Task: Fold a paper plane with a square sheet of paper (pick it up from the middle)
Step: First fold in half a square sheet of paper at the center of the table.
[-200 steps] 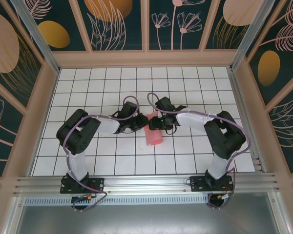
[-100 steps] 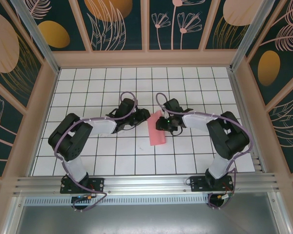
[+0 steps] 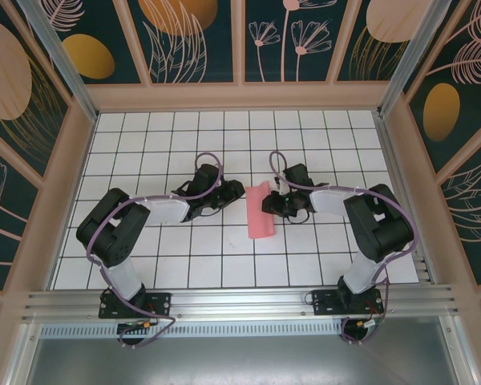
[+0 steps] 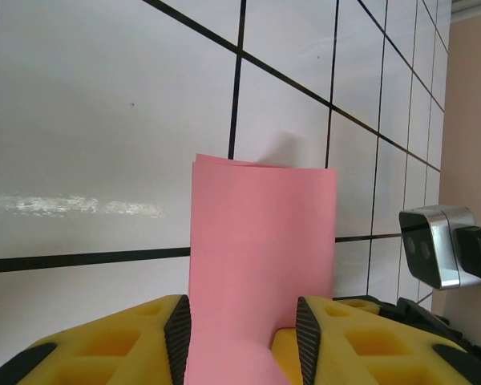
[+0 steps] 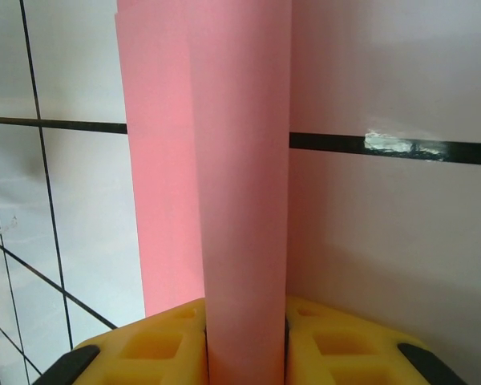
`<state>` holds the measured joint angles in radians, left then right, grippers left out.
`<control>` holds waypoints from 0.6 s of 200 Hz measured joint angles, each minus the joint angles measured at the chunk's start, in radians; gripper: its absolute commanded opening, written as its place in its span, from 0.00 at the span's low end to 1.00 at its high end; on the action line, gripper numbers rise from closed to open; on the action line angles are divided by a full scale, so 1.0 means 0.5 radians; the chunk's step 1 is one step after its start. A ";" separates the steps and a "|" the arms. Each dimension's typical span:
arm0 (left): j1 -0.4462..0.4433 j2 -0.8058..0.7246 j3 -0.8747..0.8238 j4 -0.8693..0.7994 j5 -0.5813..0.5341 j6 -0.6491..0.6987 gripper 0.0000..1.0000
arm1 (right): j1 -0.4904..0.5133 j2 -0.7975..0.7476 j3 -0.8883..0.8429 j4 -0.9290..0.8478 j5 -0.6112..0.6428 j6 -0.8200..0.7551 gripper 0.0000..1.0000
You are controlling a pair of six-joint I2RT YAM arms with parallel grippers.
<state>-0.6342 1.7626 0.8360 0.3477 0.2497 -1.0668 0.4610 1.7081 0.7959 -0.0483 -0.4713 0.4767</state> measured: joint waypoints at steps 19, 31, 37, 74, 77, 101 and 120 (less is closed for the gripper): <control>0.000 -0.002 -0.001 0.002 0.000 0.008 0.40 | -0.021 0.000 -0.001 0.002 -0.019 0.001 0.27; 0.000 -0.002 -0.001 0.004 0.001 0.008 0.39 | -0.036 0.001 -0.001 0.001 -0.025 0.000 0.27; 0.000 -0.002 -0.002 0.014 0.001 0.008 0.39 | -0.042 0.001 -0.001 0.001 -0.027 0.001 0.27; 0.000 -0.001 -0.019 0.069 0.008 0.008 0.39 | -0.054 0.013 -0.001 0.007 -0.041 0.011 0.29; 0.000 -0.001 -0.019 0.072 0.008 0.008 0.39 | -0.056 0.014 -0.001 0.008 -0.045 0.012 0.29; 0.000 0.001 -0.019 0.111 0.018 0.006 0.39 | -0.082 0.034 -0.001 0.018 -0.090 0.027 0.30; 0.000 0.011 -0.019 0.139 0.031 0.006 0.39 | -0.097 0.042 -0.001 0.030 -0.125 0.048 0.32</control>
<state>-0.6342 1.7683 0.8265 0.4171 0.2653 -1.0637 0.4126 1.7290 0.7956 -0.0334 -0.5339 0.5007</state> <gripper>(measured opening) 0.390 0.307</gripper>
